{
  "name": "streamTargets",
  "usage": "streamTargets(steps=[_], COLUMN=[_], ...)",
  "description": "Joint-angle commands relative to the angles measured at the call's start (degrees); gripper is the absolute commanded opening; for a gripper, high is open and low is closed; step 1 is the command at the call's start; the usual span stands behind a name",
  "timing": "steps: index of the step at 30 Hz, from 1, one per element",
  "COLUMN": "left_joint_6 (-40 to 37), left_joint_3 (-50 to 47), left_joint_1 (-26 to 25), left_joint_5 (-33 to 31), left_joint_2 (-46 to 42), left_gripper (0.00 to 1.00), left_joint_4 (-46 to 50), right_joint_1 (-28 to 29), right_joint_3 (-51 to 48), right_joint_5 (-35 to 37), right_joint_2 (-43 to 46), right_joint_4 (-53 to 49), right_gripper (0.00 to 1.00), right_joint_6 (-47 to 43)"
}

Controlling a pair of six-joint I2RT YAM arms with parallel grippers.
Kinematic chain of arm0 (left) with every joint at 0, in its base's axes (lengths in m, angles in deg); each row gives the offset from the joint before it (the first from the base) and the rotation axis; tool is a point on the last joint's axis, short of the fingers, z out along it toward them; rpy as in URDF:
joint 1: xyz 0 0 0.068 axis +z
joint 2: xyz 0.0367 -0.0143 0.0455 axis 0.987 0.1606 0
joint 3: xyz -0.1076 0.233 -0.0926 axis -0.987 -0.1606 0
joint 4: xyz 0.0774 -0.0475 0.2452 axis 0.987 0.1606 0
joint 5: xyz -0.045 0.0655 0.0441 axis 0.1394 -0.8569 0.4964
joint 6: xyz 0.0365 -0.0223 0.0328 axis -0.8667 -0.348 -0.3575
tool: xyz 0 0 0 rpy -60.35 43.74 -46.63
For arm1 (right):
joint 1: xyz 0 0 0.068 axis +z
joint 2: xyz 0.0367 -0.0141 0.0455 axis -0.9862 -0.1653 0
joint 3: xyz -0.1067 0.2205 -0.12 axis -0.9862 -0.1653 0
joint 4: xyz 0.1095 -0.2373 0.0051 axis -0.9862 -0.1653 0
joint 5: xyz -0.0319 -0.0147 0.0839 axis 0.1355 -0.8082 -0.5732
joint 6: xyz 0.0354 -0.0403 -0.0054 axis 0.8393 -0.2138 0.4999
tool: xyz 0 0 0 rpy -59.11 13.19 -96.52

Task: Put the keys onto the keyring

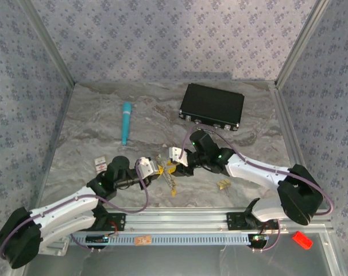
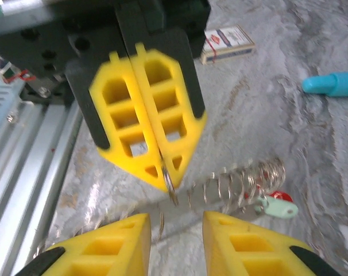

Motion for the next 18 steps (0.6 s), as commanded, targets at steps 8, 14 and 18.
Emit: streamTargets(steps=[8,14,18], left_joint_6=[-3.4,-4.4,-4.6], left_joint_3=[11.5,12.2,12.5], left_joint_1=[-0.3,-0.4,-0.4], left_joint_5=[-0.8,1.7,2.8], left_joint_2=[3.7,4.6,4.7], left_gripper=[0.00,0.00,0.00], left_joint_4=[15.3,15.7,15.9], right_joint_1=[2.7,2.9,3.0], right_joint_3=[3.6,2.4,2.4], right_joint_5=[6.6,6.8,4.9], right_joint_2=[2.0,1.7,1.1], right_joint_4=[-5.2,-1.9,-1.6], right_gripper=[0.28,0.25,0.25], right_joint_6=[-5.4,-4.5,-4.5])
